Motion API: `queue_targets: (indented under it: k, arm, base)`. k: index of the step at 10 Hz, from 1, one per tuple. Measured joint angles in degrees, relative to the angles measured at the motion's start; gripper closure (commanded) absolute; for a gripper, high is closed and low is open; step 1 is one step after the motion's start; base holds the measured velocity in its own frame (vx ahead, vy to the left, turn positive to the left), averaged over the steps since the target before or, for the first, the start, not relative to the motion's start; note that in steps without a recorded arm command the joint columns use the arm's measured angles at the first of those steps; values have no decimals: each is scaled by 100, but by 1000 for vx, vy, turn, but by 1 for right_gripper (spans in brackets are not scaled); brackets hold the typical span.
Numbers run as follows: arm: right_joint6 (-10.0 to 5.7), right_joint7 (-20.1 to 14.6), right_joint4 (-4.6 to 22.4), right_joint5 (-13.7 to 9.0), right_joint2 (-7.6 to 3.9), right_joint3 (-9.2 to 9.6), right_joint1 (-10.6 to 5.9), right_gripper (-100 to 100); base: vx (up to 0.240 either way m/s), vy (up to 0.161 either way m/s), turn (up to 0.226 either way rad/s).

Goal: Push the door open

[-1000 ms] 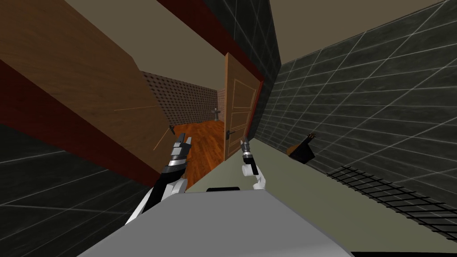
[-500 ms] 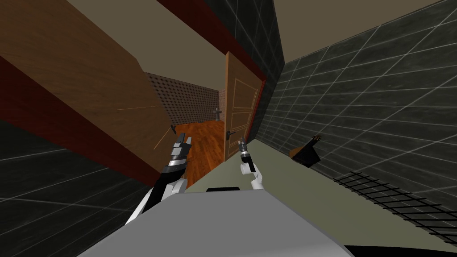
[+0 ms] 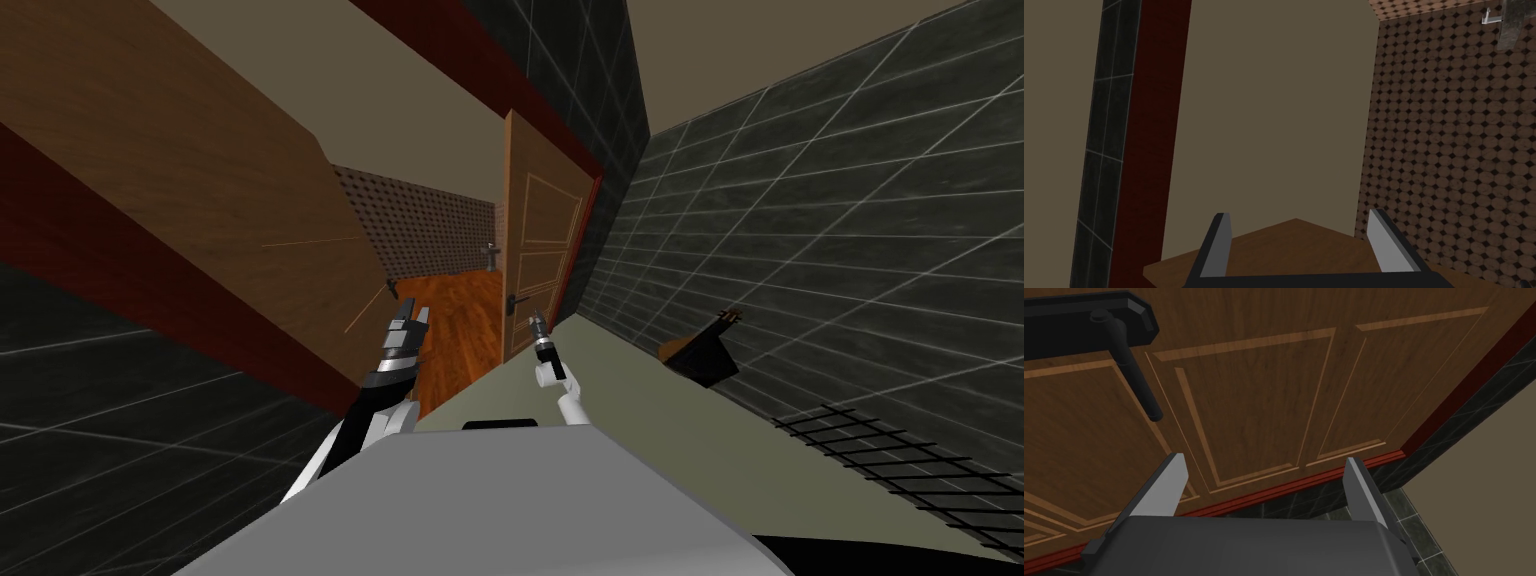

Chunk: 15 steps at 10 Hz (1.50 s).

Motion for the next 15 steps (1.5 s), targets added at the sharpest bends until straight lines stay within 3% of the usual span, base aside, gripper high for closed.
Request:
queue_targets:
  k: [4,12,15]
  arm:
    - [-16,-87,558,6,-26,107,-325,-100]
    - [-109,-373,1982,4,-165,408,-1221,-100]
    - [-55,-429,2307,6,-183,473,-1427,-100]
  base:
    - [31,-69,83]
    - [32,-89,83]
    - [25,-52,55]
